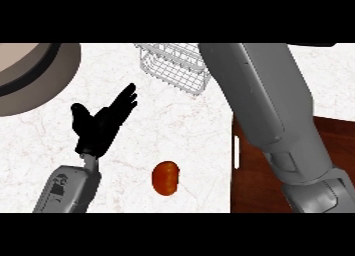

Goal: Pick the eggplant from the tray and place it in the tiered basket

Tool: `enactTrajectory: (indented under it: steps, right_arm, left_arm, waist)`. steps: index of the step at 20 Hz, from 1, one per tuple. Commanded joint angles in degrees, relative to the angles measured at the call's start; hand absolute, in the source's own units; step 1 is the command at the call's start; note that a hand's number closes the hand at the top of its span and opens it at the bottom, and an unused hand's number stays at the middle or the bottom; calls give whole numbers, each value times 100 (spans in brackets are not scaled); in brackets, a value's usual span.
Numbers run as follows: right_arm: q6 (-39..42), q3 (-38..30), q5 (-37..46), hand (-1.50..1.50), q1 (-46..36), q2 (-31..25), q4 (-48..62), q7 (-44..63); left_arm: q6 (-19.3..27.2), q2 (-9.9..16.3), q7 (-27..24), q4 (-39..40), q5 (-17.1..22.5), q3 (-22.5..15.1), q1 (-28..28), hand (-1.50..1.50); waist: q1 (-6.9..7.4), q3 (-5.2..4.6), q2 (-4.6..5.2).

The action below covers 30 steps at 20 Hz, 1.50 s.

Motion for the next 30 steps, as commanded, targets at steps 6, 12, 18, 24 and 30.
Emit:
enactTrajectory:
  steps: [6, 12, 18, 24, 30]
  right_arm:
    - [-2317, -275, -826, -150, -236, 42, 1205, -776]
    - [-3194, -275, -434, -150, -842, 42, 1899, -1015]
    - [-4475, -593, -54, -150, -929, 42, 2229, -357]
    - [-4639, -240, 339, -150, -908, 42, 2431, 814]
    - [-3243, 726, -337, -150, -193, 43, 1053, 944]
  left_arm:
    - [-157, -10, 21, -42, 35, -97, -98, 0]
    - [52, -51, 185, -43, -78, -59, -259, 0]
    - [54, 8, -140, 171, -78, 88, -39, 0]
    - [44, 82, -417, 260, 21, 310, 348, 0]
    - [105, 261, -8, -148, 103, 451, 714, 0]
  waist:
    - [296, -6, 88]
    - [97, -13, 29]
    - [-179, -13, -52]
    - [-534, -8, -233]
    - [-824, 15, -419]
